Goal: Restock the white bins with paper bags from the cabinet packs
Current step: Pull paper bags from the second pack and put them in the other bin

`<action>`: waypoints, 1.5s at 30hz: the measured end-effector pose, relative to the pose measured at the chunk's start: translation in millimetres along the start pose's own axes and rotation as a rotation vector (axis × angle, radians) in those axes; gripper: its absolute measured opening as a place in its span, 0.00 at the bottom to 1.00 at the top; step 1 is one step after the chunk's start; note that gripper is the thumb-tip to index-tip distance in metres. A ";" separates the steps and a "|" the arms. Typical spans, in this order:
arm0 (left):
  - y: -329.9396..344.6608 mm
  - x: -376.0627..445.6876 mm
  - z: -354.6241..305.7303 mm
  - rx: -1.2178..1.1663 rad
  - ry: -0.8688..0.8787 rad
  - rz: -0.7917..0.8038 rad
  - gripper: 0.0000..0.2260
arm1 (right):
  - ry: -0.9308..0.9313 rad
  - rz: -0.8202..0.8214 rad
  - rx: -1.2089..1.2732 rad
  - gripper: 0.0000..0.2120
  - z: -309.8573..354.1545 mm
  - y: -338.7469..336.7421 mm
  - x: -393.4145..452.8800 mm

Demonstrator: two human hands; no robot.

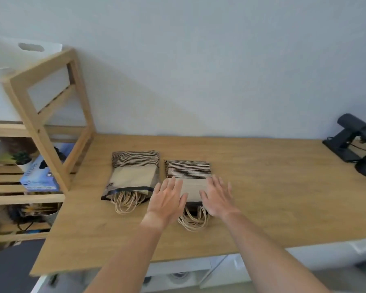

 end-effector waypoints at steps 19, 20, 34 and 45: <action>94.8 -21.4 -47.6 0.190 0.122 0.169 0.22 | 0.022 0.147 0.067 0.40 -56.1 75.8 -33.4; 94.4 -23.5 -46.6 0.183 0.136 0.153 0.21 | 0.018 0.124 0.092 0.41 -56.7 74.9 -32.8; 73.9 -50.6 -23.8 -0.439 0.033 -0.049 0.12 | -0.037 -0.042 0.082 0.31 -53.4 72.9 -27.5; 64.8 -54.1 -9.0 -0.839 -0.073 0.031 0.15 | -0.063 -0.089 -0.037 0.31 -51.9 71.9 -18.0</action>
Point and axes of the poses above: each hand's wrist, its own x-axis towards the middle knuckle, its own y-axis out of the palm, z = x × y, the point moved 4 cm from there along x, towards the middle knuckle, and after that the axes turned 3 degrees about -z, right-handed, at the moved point
